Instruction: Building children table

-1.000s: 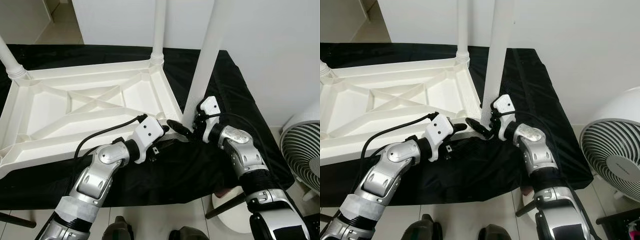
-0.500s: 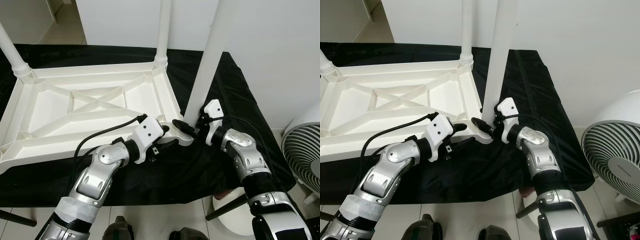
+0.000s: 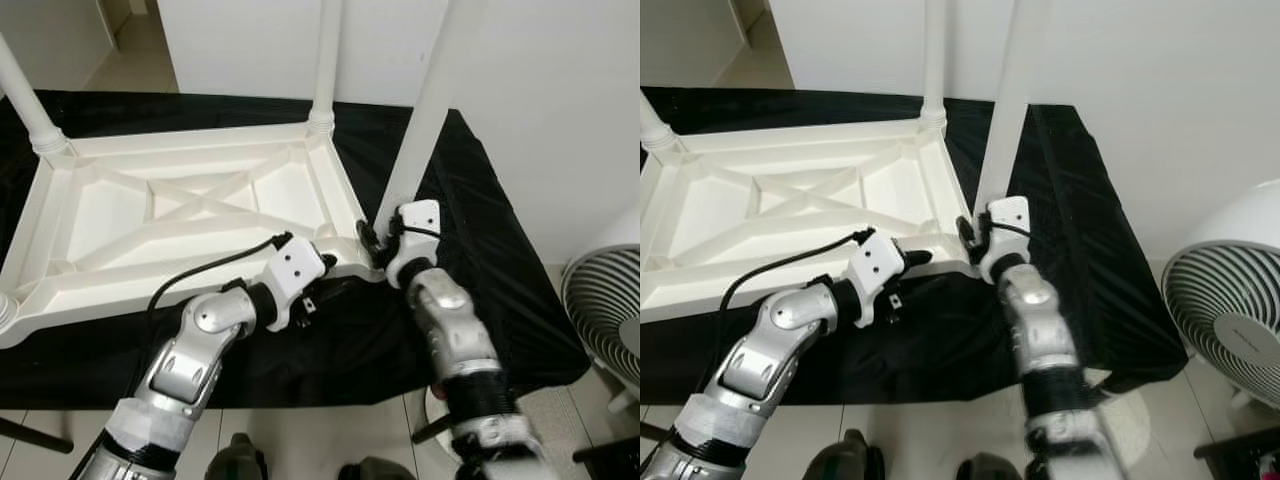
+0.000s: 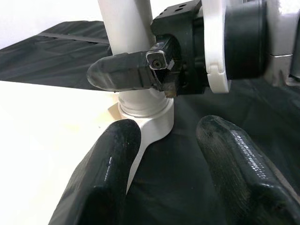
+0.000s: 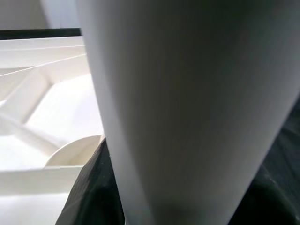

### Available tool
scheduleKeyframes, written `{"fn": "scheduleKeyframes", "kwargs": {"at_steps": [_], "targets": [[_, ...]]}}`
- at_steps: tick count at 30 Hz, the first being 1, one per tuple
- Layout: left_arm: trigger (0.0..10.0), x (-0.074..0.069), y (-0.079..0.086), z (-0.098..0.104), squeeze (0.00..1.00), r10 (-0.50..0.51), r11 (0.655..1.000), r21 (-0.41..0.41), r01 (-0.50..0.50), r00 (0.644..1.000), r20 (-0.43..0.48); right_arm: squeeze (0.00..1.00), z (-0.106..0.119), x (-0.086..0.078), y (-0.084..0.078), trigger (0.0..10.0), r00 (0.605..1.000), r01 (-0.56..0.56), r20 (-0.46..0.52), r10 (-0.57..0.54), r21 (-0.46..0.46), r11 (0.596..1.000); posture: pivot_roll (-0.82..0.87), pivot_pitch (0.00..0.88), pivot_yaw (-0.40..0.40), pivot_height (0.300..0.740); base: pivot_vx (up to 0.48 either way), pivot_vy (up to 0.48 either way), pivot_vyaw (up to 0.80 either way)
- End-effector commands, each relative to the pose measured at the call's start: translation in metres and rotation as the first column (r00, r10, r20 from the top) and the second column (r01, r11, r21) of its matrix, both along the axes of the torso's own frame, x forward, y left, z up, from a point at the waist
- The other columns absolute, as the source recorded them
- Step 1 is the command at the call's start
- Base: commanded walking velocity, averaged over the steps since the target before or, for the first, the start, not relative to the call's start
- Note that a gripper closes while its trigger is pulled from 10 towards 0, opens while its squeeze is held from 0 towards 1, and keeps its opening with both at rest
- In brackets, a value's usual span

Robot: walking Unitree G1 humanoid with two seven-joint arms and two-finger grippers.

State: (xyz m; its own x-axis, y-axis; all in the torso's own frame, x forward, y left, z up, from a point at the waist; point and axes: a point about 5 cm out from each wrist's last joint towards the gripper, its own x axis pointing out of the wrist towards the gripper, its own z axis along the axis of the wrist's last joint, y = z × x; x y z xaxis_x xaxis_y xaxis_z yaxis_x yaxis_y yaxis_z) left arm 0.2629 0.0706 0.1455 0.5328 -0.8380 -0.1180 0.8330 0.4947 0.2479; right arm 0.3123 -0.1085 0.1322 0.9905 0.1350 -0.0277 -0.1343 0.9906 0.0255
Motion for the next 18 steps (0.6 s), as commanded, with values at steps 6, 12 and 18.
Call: {"fn": "scheduleKeyframes", "kwargs": {"at_steps": [6, 12, 18], "targets": [[10.0, -0.002, 0.000, -0.002, 0.00, 0.021, 1.000, 0.014, -0.021, 1.000, 0.000, 0.00, -0.010, -0.007, -0.001, 10.0, 0.998, -0.024, -0.057, 0.025, 0.020, 1.000, -0.01, 0.000, -0.017, 0.740, 0.000, 0.000, 0.00], [10.0, -0.002, 0.000, -0.002, 0.00, 0.021, 1.000, 0.014, -0.021, 1.000, 0.000, 1.00, -0.007, -0.009, -0.001, 10.0, 0.998, -0.049, -0.045, 0.051, 0.037, 0.998, -0.01, 0.000, -0.020, 0.740, 0.000, 0.000, 0.00], [10.0, -0.003, -0.001, -0.001, 0.00, 0.022, 1.000, 0.011, -0.022, 1.000, 0.000, 1.00, -0.003, -0.011, -0.007, 10.0, 0.995, -0.097, -0.033, 0.099, 0.043, 0.994, -0.01, 0.000, -0.024, 0.740, 0.000, 0.000, 0.00]]}}
